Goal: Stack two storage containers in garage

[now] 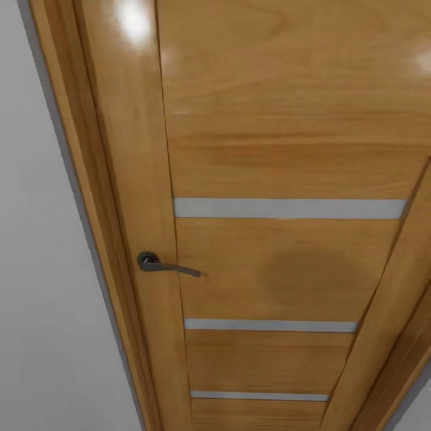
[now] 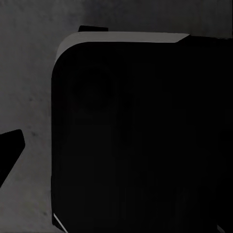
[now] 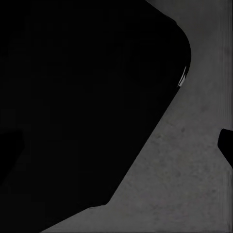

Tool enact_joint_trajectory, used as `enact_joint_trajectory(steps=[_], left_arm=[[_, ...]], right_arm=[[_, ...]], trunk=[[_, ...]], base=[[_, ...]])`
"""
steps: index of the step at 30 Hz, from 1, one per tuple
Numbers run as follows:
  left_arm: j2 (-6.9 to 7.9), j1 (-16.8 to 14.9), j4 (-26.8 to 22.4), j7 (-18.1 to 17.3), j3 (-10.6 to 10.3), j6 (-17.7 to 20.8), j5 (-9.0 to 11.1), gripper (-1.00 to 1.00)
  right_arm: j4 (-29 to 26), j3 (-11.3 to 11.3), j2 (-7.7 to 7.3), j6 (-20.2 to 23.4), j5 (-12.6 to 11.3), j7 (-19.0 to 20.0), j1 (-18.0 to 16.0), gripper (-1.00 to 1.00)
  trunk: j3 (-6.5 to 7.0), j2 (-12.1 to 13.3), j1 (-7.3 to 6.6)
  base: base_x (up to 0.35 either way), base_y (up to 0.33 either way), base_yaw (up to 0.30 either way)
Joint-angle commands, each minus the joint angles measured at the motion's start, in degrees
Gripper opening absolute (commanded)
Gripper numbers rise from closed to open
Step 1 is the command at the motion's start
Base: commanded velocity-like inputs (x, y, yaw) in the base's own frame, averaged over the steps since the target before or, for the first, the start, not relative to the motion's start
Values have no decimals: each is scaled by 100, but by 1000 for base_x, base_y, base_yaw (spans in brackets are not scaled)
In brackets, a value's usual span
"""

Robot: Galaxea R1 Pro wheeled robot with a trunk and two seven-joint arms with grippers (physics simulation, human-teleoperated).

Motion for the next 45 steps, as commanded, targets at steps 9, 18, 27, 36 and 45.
enact_joint_trajectory(steps=[9,18,27,36,45], left_arm=[[0,-1,0,2,3,-15,42,100],[0,-1,0,6,3,-15,42,100],[0,-1,-1,3,3,-15,42,100],[0,-1,-1,3,3,-15,42,100],[0,-1,-1,3,3,-15,42,100]], right_arm=[[2,20,4,-13,-20,7,-1,100],[0,16,3,-13,-20,7,-1,100],[0,20,6,-13,-17,7,-1,100],[1,22,3,-13,-20,7,-1,100],[0,18,1,-13,-19,7,-1,100]], trunk=[[-4,-2,0],[-4,-2,0],[-4,-2,0],[-4,-2,0],[-4,-2,0]], base=[[0,-225,0],[9,-18,0],[207,0,0],[20,0,0],[1,0,0]])
